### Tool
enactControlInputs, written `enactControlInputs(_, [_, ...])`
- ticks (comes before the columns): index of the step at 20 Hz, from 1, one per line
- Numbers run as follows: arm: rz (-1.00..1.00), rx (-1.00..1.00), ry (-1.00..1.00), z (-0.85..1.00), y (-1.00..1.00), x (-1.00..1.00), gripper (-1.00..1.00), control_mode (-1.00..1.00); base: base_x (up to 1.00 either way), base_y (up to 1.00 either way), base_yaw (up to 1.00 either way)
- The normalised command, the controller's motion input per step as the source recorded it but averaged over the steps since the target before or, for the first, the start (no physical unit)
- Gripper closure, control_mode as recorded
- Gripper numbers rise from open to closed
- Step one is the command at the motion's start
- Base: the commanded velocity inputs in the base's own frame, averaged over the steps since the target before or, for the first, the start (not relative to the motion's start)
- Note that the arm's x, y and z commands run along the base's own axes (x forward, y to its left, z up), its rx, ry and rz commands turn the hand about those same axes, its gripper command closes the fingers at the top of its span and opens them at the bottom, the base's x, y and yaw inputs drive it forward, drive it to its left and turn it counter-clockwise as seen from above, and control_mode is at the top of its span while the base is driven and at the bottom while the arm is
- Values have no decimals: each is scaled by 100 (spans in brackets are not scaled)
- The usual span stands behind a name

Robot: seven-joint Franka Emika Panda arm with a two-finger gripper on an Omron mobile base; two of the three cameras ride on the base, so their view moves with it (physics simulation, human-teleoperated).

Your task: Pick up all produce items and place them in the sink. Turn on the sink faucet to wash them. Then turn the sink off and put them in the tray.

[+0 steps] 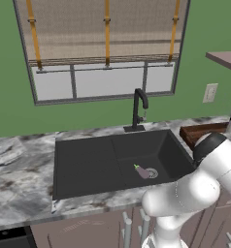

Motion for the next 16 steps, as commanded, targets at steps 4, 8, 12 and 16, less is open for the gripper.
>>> enactControlInputs(4, [0, 0, 0, -18, -7, 8, -100, -100, 0, 0, 0])
enactControlInputs(8, [0, 0, 0, -19, -3, 9, -100, -100, 0, 0, 0])
enactControlInputs(12, [0, 0, 0, -20, -4, 8, -100, -100, 0, 0, 0])
enactControlInputs(16, [0, 0, 0, -20, -1, 4, -100, -100, 0, 0, 0])
